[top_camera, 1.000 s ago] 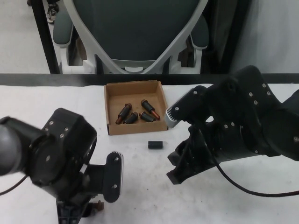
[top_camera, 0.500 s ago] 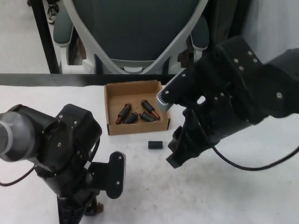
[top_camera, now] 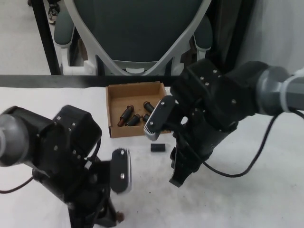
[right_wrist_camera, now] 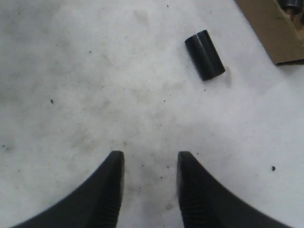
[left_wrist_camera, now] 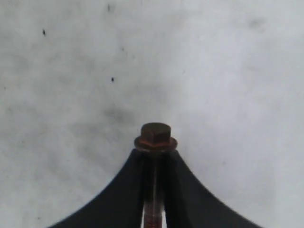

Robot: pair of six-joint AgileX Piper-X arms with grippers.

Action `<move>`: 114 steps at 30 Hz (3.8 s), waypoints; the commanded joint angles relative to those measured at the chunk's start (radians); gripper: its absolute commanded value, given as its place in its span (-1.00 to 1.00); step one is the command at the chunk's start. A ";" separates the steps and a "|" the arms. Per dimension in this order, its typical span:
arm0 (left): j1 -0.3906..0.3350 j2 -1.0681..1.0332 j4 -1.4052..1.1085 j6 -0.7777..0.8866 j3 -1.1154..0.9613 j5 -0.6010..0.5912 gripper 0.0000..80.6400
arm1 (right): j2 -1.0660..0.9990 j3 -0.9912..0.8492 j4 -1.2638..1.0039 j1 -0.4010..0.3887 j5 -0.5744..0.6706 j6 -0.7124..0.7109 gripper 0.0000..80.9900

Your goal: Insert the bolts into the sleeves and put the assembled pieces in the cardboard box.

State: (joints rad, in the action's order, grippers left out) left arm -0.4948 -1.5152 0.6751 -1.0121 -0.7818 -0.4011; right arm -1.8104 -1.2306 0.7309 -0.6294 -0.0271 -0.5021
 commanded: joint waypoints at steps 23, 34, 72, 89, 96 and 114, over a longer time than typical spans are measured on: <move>-0.143 0.694 -0.640 0.639 0.464 0.125 -0.98 | -0.037 -0.044 -0.197 0.005 -0.143 -0.343 -0.12; -0.274 0.848 -1.129 0.644 0.707 0.401 -0.98 | -0.124 -0.209 -0.111 0.005 -0.109 -0.343 -0.12; 0.235 0.841 -1.173 0.774 0.707 -0.024 -0.98 | -0.306 -0.402 0.108 0.003 0.011 -0.359 -0.12; 0.235 0.841 -1.173 0.774 0.707 -0.042 -0.98 | -0.384 -0.416 0.104 0.007 0.003 -0.373 -0.12; 0.235 0.841 -1.173 0.772 0.707 -0.042 -0.98 | -0.406 -0.416 0.104 0.023 0.003 -0.373 -0.38; 0.235 0.841 -1.173 0.772 0.707 -0.082 -0.98 | -0.295 -0.410 0.129 0.074 0.126 -0.135 -0.99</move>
State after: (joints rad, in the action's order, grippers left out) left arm -0.2622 -0.6776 -0.4732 -0.2461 -0.0724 -0.4760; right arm -2.1447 -1.6406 0.8482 -0.5580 0.0627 -0.6819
